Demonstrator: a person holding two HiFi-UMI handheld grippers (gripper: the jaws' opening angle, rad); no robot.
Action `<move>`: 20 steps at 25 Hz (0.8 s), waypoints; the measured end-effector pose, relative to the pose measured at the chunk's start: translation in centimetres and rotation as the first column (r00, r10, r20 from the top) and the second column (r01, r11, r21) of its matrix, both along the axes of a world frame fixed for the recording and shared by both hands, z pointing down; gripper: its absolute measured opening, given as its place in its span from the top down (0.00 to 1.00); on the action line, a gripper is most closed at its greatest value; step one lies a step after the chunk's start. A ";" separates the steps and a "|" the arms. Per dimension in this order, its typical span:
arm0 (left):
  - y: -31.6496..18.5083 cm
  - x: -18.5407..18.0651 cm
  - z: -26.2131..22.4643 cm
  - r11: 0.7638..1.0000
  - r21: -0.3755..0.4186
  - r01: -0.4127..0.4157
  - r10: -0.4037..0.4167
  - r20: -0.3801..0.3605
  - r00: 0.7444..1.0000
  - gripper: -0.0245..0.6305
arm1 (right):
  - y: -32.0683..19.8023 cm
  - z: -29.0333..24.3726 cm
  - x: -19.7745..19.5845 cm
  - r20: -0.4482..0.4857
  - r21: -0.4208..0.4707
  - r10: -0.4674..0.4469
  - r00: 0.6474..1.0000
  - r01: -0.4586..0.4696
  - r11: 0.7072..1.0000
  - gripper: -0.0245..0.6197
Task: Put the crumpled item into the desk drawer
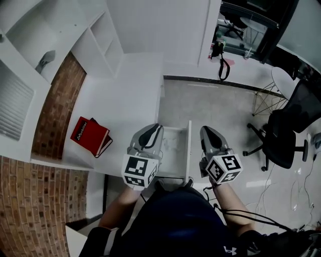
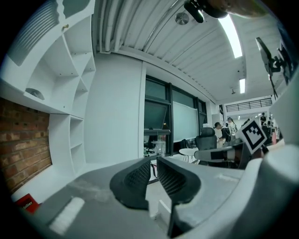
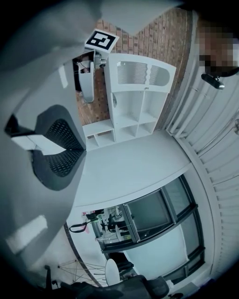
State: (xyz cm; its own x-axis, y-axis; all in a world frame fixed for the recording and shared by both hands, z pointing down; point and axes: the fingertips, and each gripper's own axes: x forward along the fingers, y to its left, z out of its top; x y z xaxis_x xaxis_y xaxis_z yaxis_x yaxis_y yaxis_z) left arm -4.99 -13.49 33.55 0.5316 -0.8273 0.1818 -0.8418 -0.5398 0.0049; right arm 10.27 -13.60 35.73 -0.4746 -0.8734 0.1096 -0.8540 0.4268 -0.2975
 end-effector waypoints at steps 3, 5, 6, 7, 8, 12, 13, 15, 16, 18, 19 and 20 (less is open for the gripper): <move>0.1 0.0 -1.3 1.000 0.030 0.003 -0.003 -0.011 1.000 0.89 | -0.1 -1.1 0.3 -0.008 0.028 0.007 1.000 -0.007 1.000 0.96; -0.1 0.0 -2.3 0.999 0.054 0.002 -0.001 -0.017 1.000 0.89 | -0.4 -2.0 0.6 -0.017 0.052 0.017 1.000 -0.016 0.999 0.96; -0.3 0.0 -2.8 0.998 0.066 0.002 0.000 -0.020 1.000 0.89 | -0.6 -2.6 0.9 -0.021 0.065 0.022 1.000 -0.021 0.998 0.96; -0.5 -0.1 -3.4 0.997 0.078 0.002 0.000 -0.023 1.000 0.89 | -0.8 -3.1 1.1 -0.024 0.077 0.028 0.999 -0.026 0.997 0.96; -0.7 -0.1 -3.8 0.996 0.089 0.003 -0.001 -0.026 1.000 0.89 | -0.9 -3.6 1.3 -0.027 0.090 0.033 0.999 -0.030 0.995 0.96; -1.3 -0.1 -5.3 0.993 0.117 0.005 -0.001 -0.035 0.999 0.89 | -1.5 -5.4 1.6 -0.038 0.135 0.043 0.998 -0.037 0.990 0.96; -1.4 -0.1 -5.6 0.992 0.124 0.005 0.000 -0.035 0.999 0.89 | -1.6 -5.8 1.7 -0.040 0.144 0.044 0.998 -0.038 0.989 0.96; -1.6 0.0 -6.2 0.990 0.140 0.006 -0.001 -0.037 0.999 0.89 | -1.9 -6.5 1.7 -0.043 0.165 0.047 0.998 -0.039 0.986 0.96; -1.8 -0.1 -6.5 0.989 0.148 0.010 -0.004 -0.039 0.999 0.89 | -2.1 -6.8 1.6 -0.048 0.175 0.047 0.998 -0.038 0.984 0.96; -2.2 -0.4 -6.7 0.987 0.158 0.023 -0.016 -0.046 0.999 0.89 | -2.3 -7.3 1.3 -0.062 0.197 0.044 0.997 -0.031 0.980 0.96; -2.3 -0.6 -6.6 0.987 0.158 0.030 -0.023 -0.050 0.998 0.89 | -2.4 -7.3 1.0 -0.070 0.205 0.042 0.997 -0.027 0.978 0.96; -2.3 -0.8 -6.5 0.987 0.155 0.037 -0.029 -0.054 0.998 0.89 | -2.4 -7.3 0.8 -0.076 0.210 0.040 0.996 -0.023 0.978 0.96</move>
